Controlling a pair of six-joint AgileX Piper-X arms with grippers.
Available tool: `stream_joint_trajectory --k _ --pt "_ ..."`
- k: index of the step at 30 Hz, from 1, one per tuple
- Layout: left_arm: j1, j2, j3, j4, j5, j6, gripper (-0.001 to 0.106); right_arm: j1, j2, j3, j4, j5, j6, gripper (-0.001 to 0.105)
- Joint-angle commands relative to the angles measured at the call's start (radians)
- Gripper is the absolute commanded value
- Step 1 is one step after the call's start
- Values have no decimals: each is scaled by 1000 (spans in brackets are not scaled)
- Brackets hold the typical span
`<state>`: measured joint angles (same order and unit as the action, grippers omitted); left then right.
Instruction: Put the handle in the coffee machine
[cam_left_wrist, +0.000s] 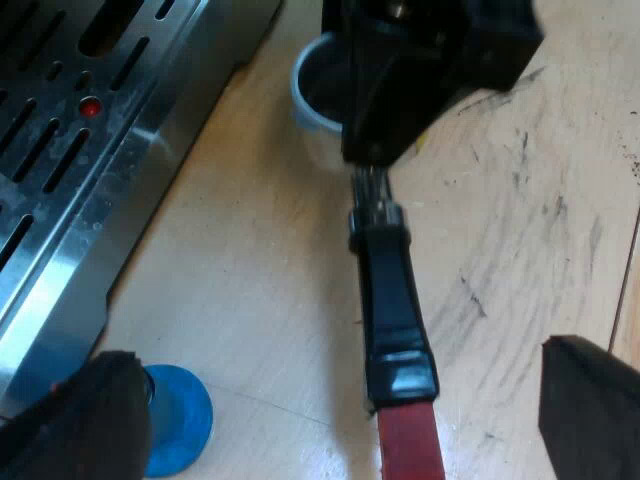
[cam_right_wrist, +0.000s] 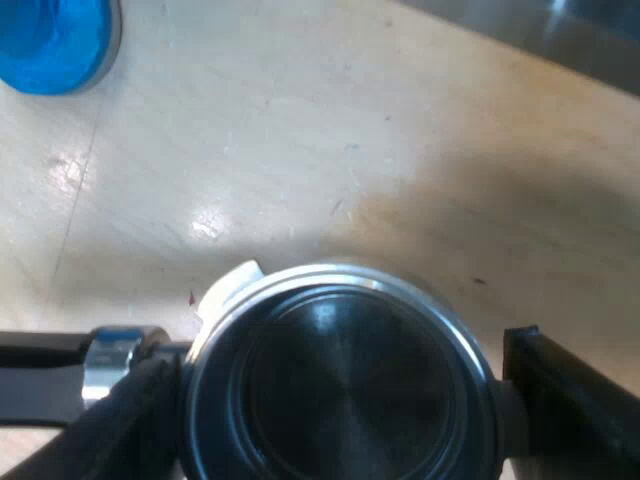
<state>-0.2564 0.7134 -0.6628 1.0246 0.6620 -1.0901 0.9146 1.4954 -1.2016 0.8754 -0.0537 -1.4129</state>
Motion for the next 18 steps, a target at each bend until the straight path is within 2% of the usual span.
stream_joint_trajectory --k 1,5,9,13,18 --pt "-5 -8 -4 -5 9 1 81 -4 -39 -6 3 6 3 0" --pt "-5 -8 -4 -5 9 4 81 -4 -56 -6 3 12 5 0" --pt "-5 -8 4 -5 16 27 81 -4 -59 -13 3 18 34 0" --pt "-5 -8 43 -5 70 61 81 -4 -59 -33 5 19 34 0" --pt "-5 -8 96 -15 67 106 81 -4 -59 -57 4 19 34 0"
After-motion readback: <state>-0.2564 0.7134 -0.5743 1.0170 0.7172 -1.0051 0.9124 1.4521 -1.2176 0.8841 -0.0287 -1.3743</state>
